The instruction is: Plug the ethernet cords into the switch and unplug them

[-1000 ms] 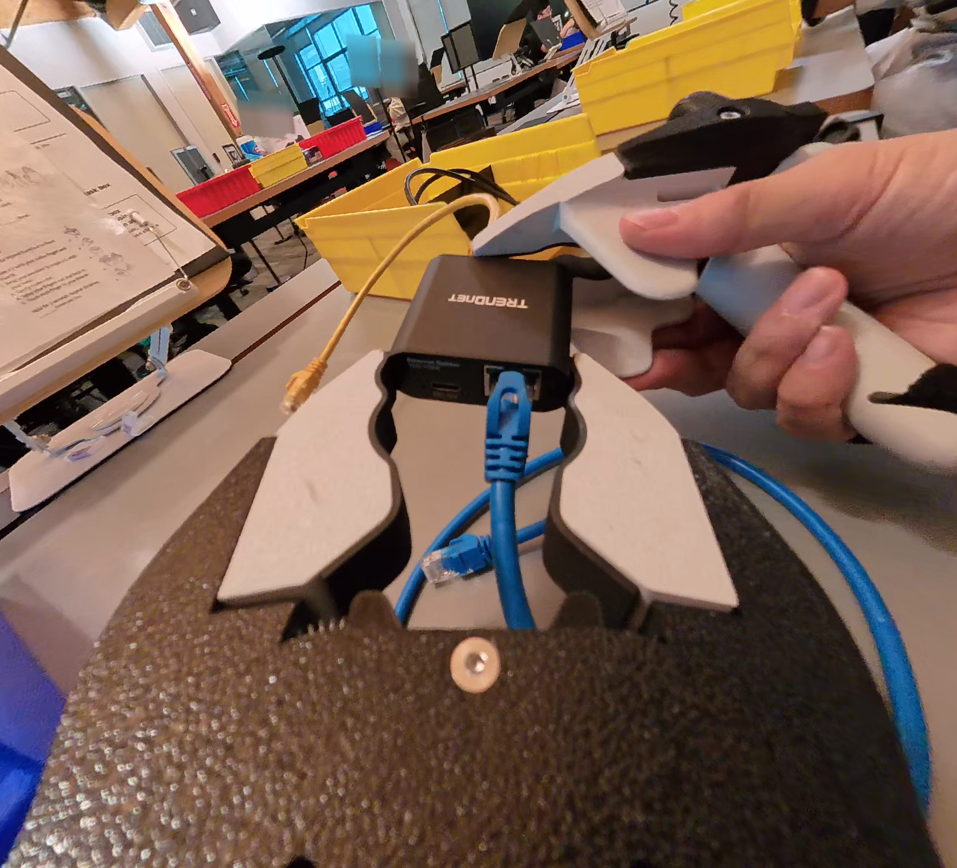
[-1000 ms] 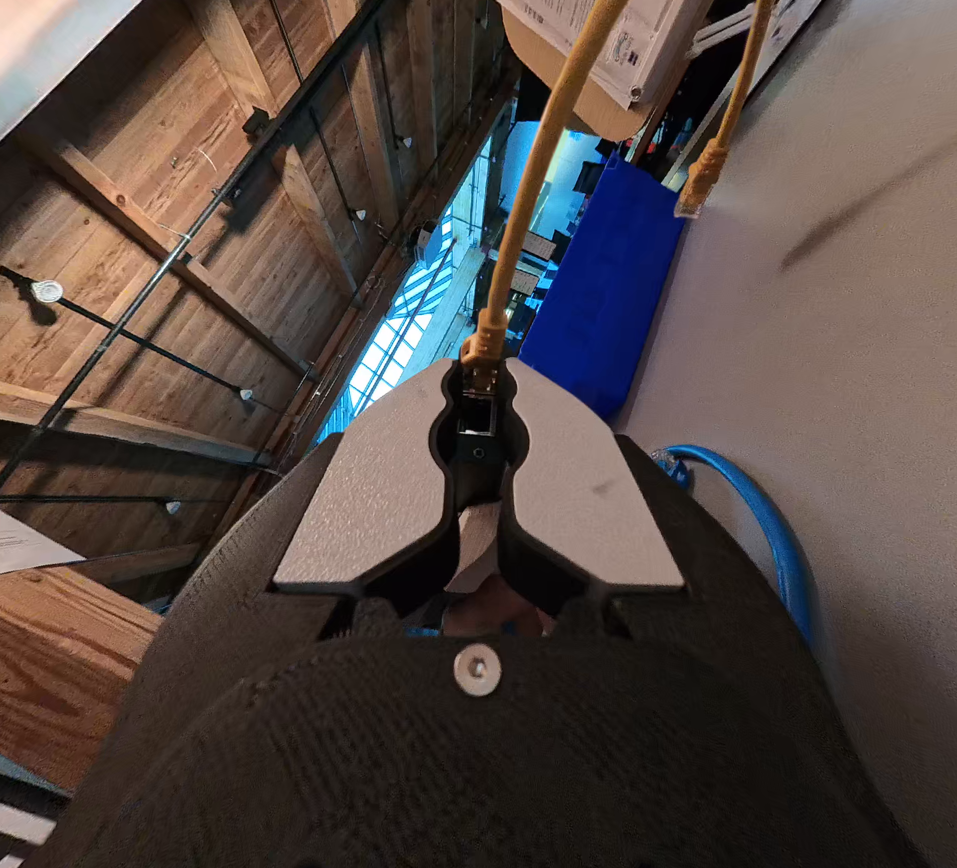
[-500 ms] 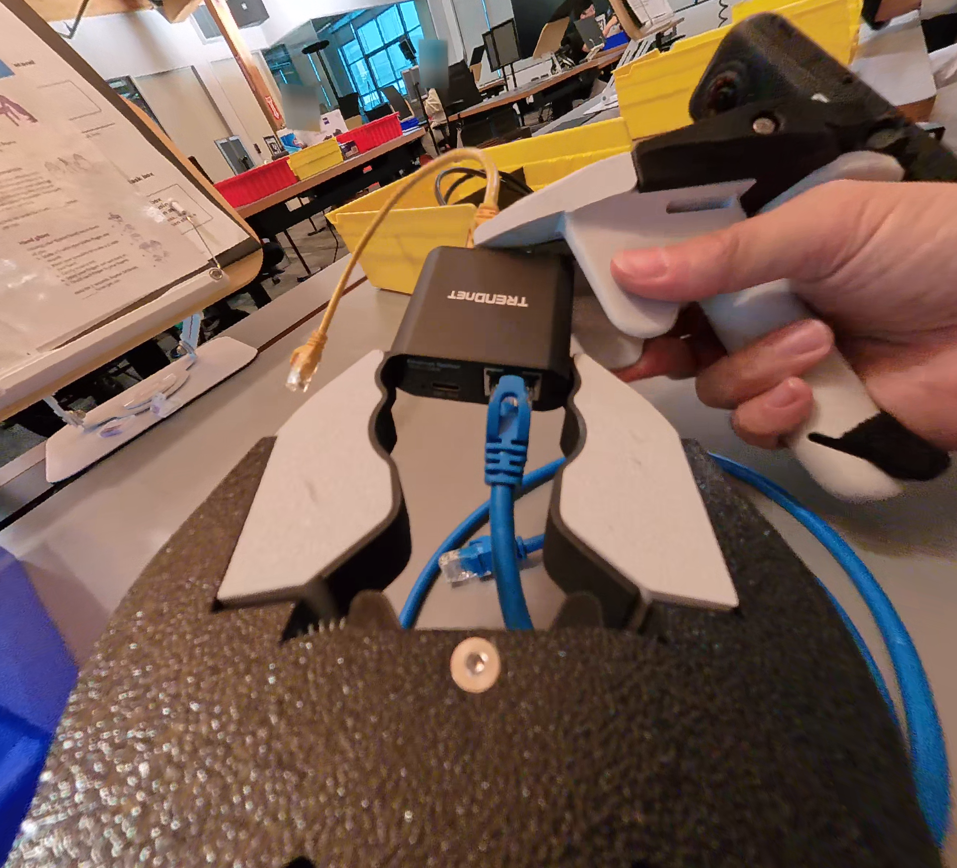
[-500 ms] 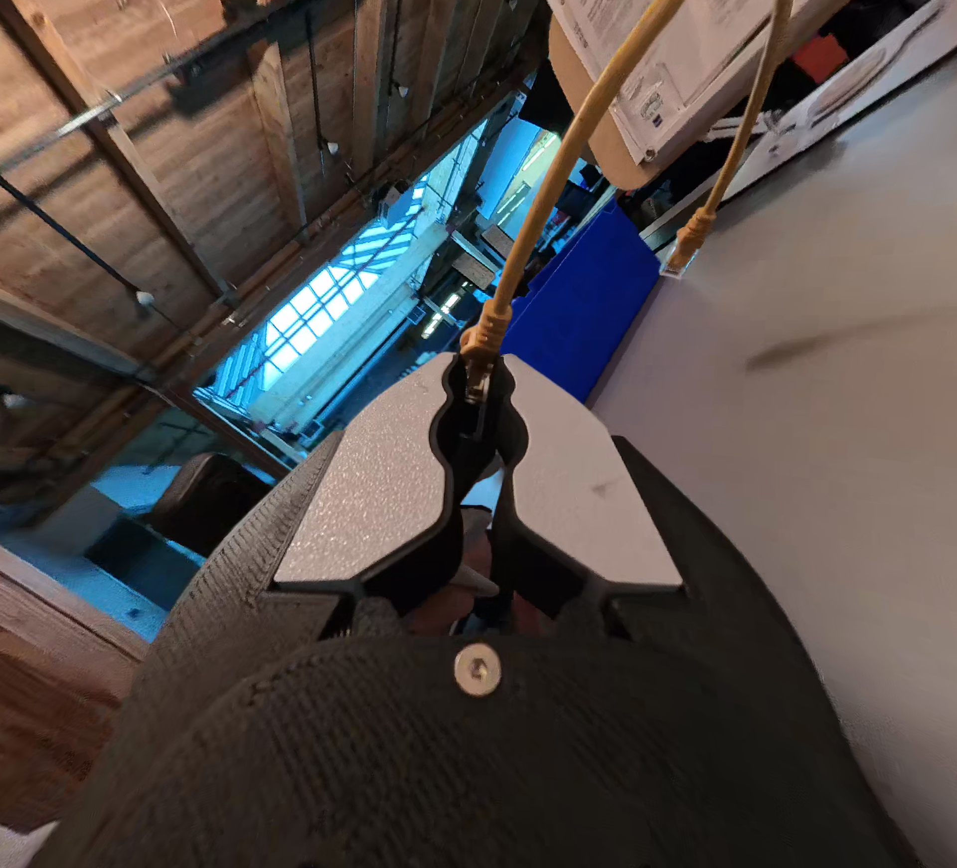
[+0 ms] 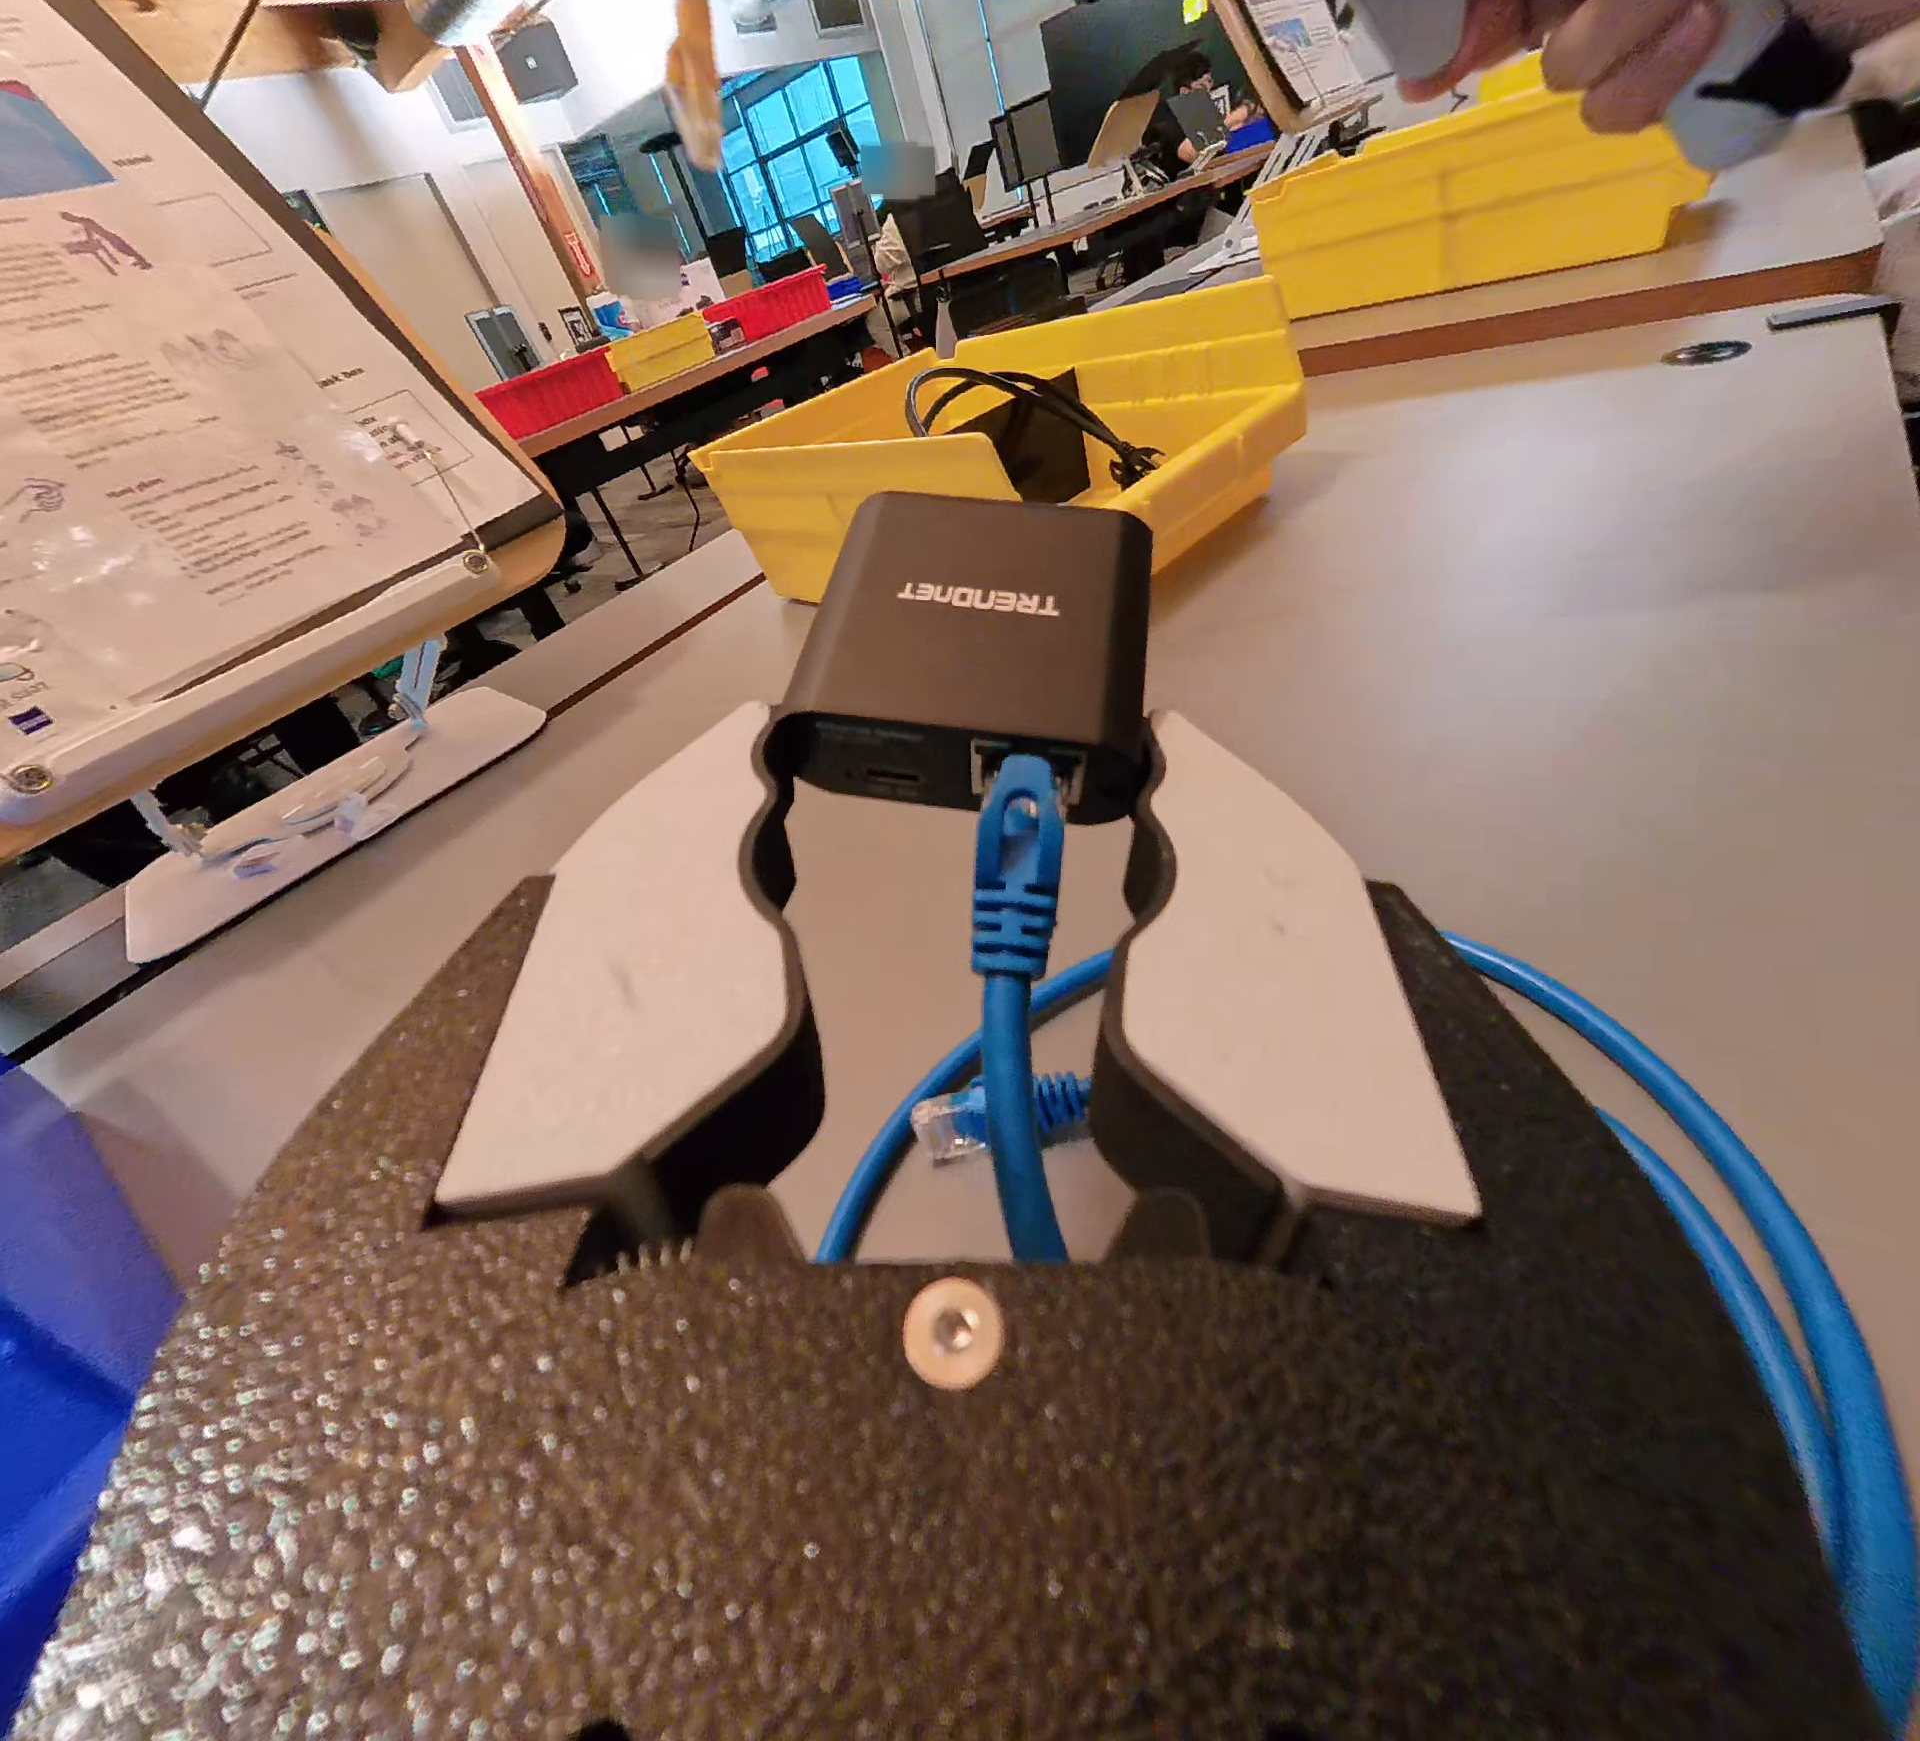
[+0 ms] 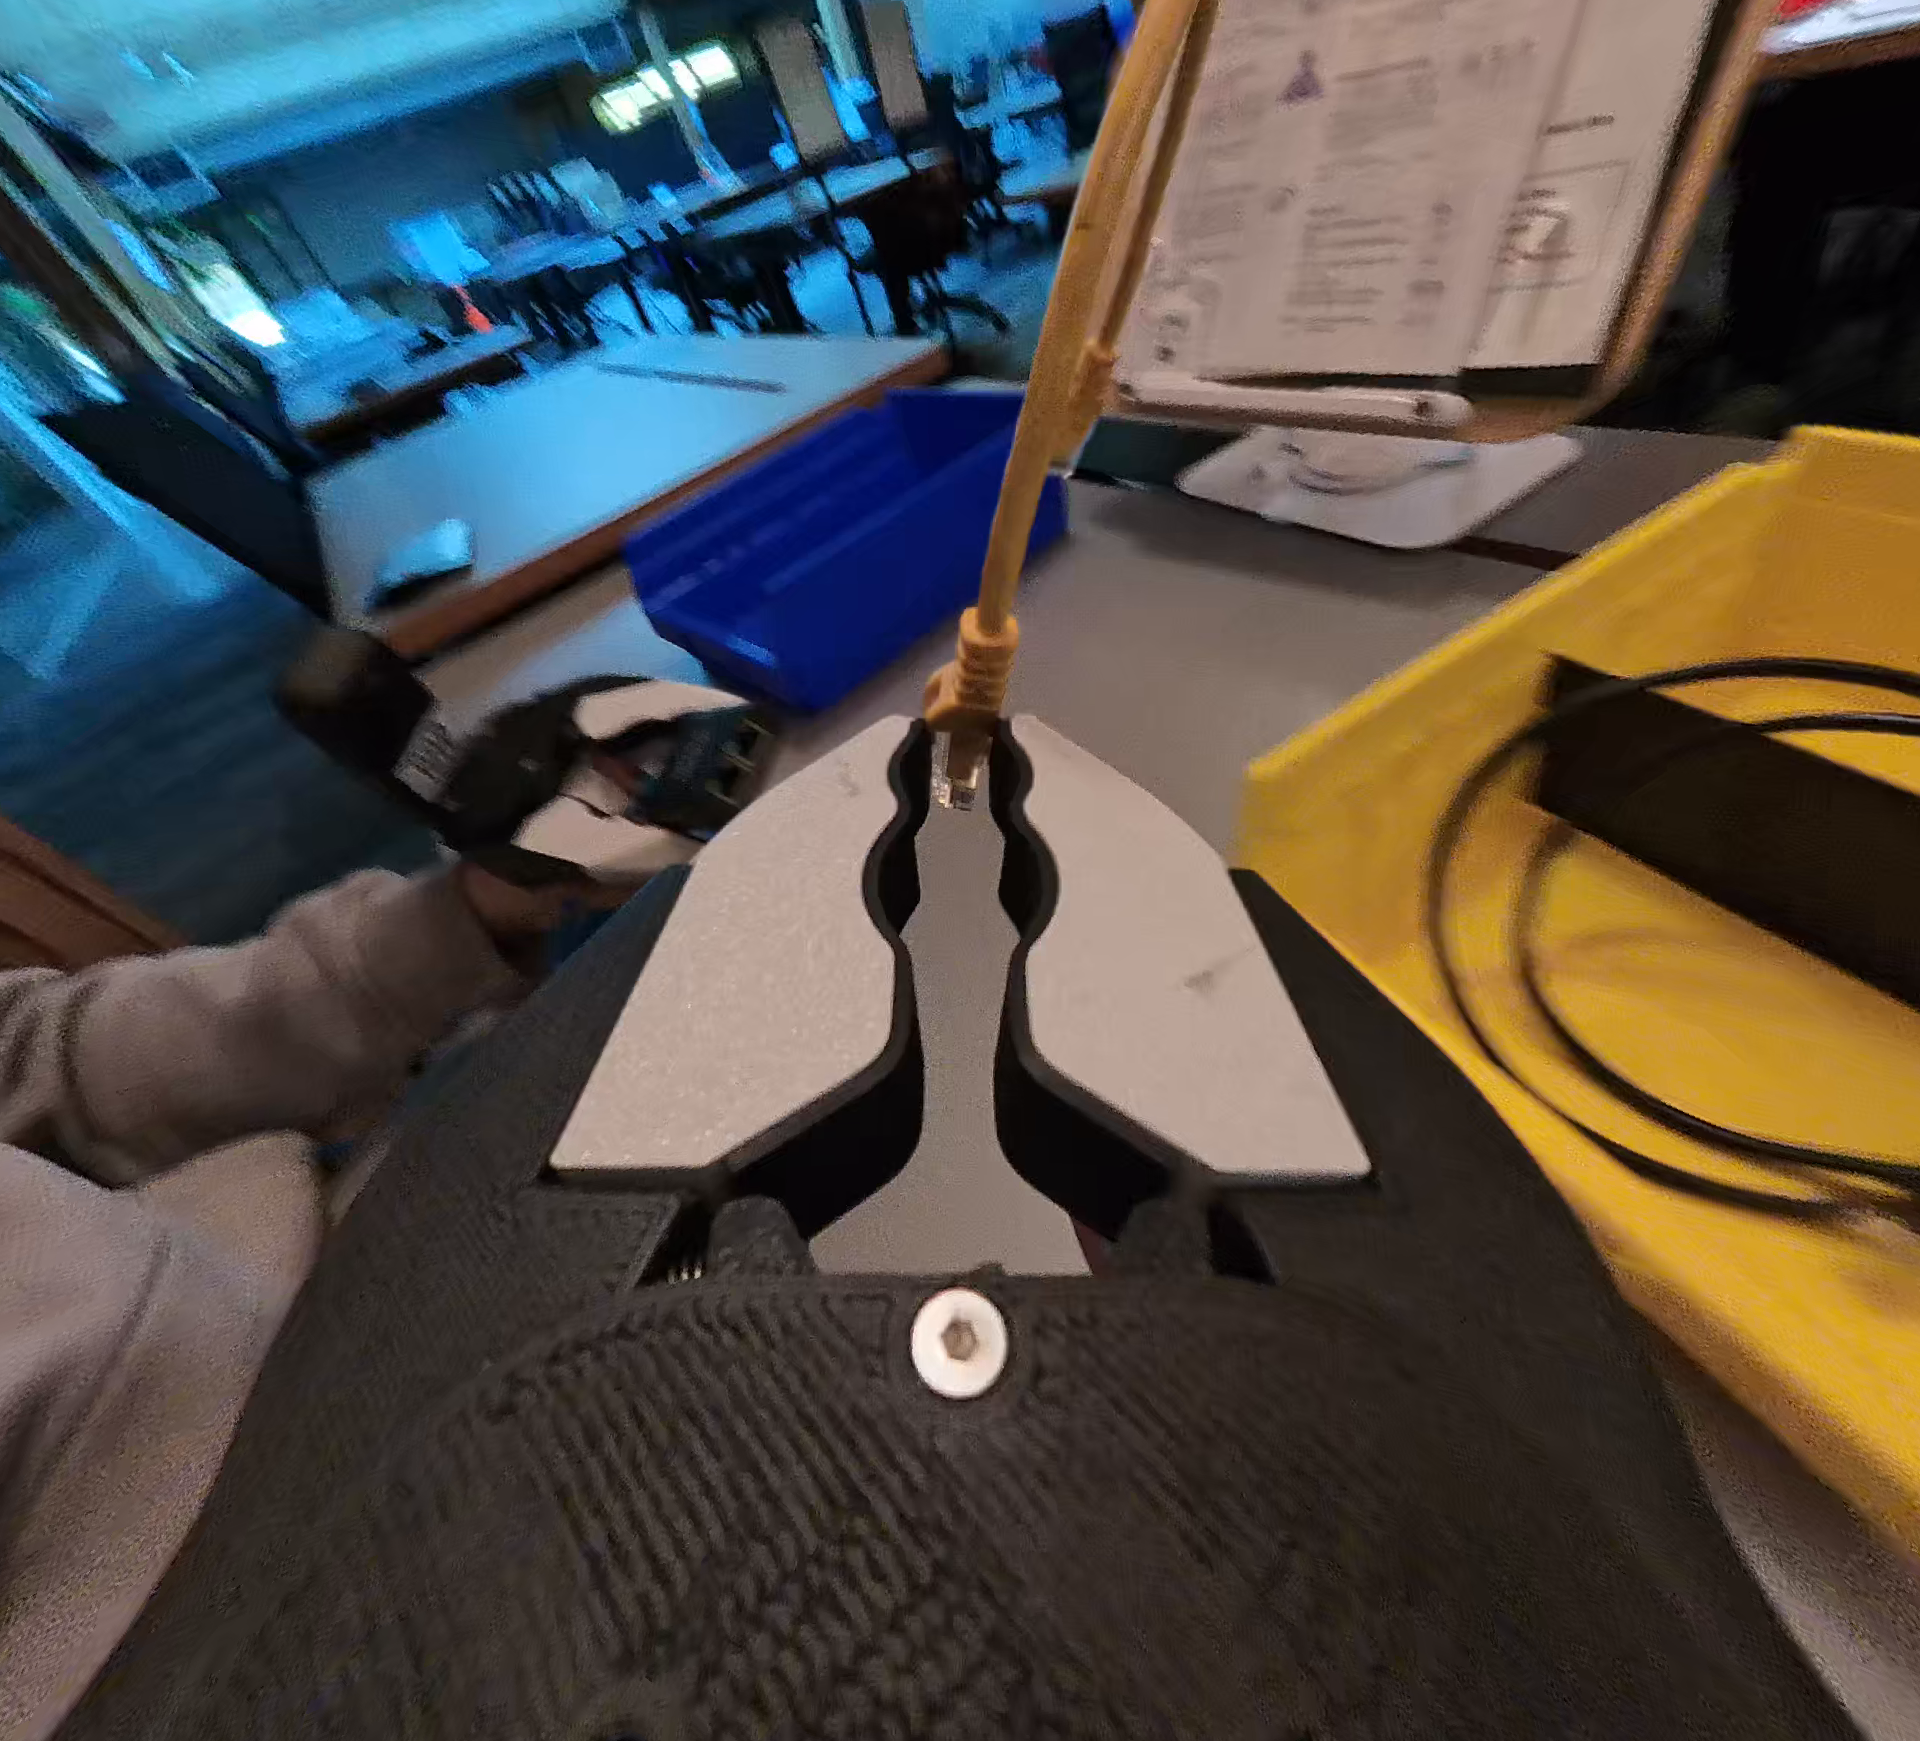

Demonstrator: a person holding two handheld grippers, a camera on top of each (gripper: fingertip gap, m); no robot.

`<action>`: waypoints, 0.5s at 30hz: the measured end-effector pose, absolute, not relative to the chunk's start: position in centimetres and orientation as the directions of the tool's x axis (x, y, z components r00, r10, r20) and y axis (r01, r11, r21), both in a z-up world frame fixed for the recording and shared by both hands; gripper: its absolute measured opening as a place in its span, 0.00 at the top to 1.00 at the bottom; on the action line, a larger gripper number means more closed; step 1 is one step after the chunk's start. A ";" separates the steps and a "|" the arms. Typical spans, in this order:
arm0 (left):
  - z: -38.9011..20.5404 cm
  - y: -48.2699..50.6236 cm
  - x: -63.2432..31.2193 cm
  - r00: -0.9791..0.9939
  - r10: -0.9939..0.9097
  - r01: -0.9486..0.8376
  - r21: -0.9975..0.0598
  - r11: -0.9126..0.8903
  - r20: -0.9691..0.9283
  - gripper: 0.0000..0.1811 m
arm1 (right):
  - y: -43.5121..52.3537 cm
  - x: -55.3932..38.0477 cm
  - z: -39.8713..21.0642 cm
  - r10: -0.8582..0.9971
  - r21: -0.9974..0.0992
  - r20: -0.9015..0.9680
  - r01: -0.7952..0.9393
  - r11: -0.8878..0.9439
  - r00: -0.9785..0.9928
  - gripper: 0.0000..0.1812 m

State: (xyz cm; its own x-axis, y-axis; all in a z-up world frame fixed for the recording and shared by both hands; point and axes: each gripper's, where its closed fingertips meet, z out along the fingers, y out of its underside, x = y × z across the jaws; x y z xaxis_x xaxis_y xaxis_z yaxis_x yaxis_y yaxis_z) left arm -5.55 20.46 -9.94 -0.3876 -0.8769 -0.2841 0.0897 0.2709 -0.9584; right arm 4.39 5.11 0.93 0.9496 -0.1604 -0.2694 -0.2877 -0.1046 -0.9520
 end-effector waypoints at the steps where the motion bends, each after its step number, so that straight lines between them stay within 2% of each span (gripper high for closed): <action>1: -9.9 20.4 -5.6 -0.390 -0.876 0.089 -0.959 0.270 -0.284 0.66 | 4.0 5.8 0.8 -0.201 -0.954 -0.235 -0.266 -0.142 0.951 0.94; 5: -9.9 20.4 -5.6 -0.393 -0.875 0.090 -0.959 0.269 -0.283 0.66 | 0.9 9.7 -1.5 -0.273 -0.908 -0.190 -0.275 -0.316 0.943 0.94; 8: -9.9 20.5 -5.6 -0.393 -0.875 0.090 -0.959 0.268 -0.282 0.66 | 0.3 10.3 -3.7 -0.231 -0.846 -0.267 -0.342 -0.409 0.936 0.94; 11: -9.9 20.6 -5.6 -0.393 -0.877 0.091 -0.961 0.262 -0.276 0.66 | 0.3 11.5 -6.3 -0.286 -0.767 -0.352 -0.449 -0.458 0.891 0.93; 15: -9.9 20.6 -5.7 -0.394 -0.876 0.092 -0.960 0.263 -0.277 0.66 | 0.0 13.7 -8.6 -0.399 -0.699 -0.359 -0.527 -0.483 0.843 0.93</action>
State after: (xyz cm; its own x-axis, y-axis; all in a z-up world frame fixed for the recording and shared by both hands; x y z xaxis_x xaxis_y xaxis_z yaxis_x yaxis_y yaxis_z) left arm -5.65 20.55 -9.87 -0.3940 -0.8762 -0.2775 0.0923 0.2627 -0.9605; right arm 13.69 0.03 -8.55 0.8434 -0.3994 -0.3594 -0.5268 -0.4829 -0.6995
